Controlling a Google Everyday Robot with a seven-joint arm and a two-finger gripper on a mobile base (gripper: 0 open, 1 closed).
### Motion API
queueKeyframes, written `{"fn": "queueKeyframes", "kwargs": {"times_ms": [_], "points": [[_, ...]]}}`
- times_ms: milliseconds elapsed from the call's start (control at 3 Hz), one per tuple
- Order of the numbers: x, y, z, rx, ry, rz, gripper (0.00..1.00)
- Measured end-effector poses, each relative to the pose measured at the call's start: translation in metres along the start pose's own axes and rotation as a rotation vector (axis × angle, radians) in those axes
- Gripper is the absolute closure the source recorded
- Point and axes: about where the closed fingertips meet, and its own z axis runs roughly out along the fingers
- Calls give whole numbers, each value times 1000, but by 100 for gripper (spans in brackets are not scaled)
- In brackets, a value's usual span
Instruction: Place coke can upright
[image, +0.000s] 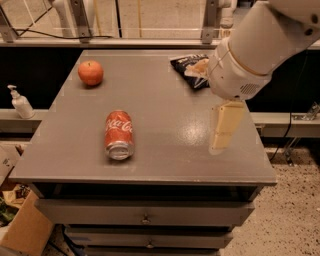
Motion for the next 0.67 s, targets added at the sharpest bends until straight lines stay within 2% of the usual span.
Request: {"fn": "queueKeyframes", "kwargs": {"times_ms": [333, 667], "points": [[-34, -4, 15, -19, -99, -112, 0], [-34, -4, 15, -19, -99, -112, 0]]}}
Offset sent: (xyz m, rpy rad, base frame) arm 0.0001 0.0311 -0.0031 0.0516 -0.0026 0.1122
